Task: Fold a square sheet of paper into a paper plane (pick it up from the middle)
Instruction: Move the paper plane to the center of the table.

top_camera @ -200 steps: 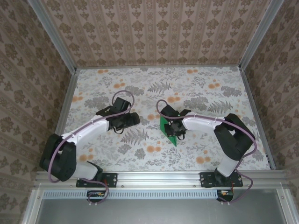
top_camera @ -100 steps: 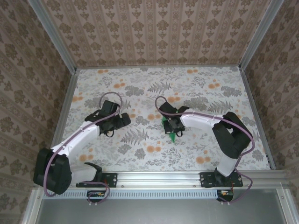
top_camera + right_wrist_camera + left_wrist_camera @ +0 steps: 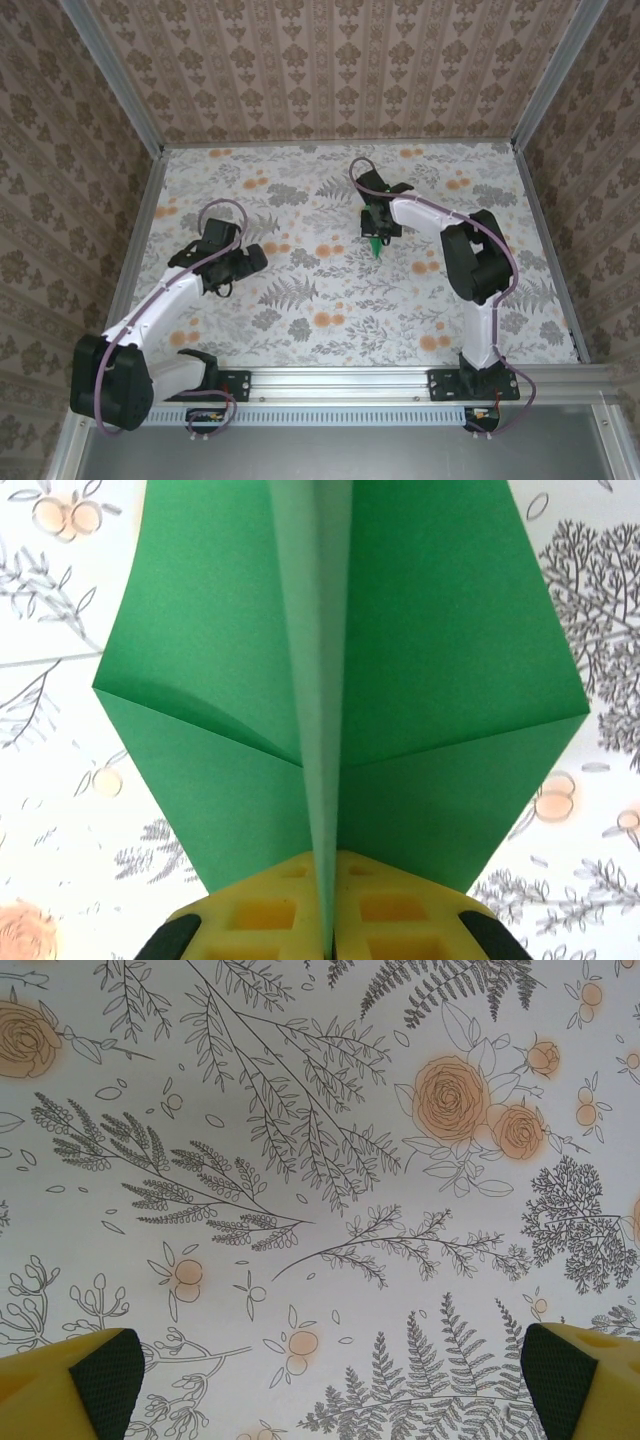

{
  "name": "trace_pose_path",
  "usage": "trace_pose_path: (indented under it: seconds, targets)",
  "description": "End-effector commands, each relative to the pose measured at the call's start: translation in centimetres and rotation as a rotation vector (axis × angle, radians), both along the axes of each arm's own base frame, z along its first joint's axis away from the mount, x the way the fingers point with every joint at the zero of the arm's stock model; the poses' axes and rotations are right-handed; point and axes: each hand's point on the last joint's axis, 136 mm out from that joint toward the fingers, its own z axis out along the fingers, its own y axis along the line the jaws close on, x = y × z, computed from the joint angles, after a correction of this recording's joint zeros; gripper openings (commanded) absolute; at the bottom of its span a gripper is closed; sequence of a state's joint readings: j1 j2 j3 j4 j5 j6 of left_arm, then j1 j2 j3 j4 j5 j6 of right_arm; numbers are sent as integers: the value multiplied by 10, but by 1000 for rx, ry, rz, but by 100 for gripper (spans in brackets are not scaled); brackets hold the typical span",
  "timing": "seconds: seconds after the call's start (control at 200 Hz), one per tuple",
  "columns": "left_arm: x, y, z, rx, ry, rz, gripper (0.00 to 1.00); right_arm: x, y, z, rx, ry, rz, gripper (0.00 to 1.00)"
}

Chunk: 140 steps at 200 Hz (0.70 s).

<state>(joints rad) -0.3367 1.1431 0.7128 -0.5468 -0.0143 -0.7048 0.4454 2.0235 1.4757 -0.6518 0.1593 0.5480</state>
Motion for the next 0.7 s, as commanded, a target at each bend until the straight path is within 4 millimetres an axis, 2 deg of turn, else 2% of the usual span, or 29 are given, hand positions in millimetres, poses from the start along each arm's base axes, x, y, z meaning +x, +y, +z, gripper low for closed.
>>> trace_pose_path:
  seconds: [0.0, 0.23, 0.36, 0.46, 0.575, 0.695]
  targets:
    - [-7, 5, -2, 11, 15, -21, 100, -7, -9, -9, -49, 76, 2, 11]
    - [-6, 8, -2, 14, 13, -15, 100, -11, -15, -28, -78, 129, -21, 17]
    - [-5, 9, -1, 14, 11, -14, 100, -16, -16, -41, -82, 160, -32, 17]
    - [-3, 9, 1, 11, 5, -14, 100, -17, -15, -41, -70, 162, -44, 17]
    - [4, 8, 11, 10, -23, -18, 100, -8, -11, -13, -44, 105, -50, 22]
    - [17, 16, 30, 57, -79, -6, 100, 1, -3, 39, 27, 17, -44, 31]
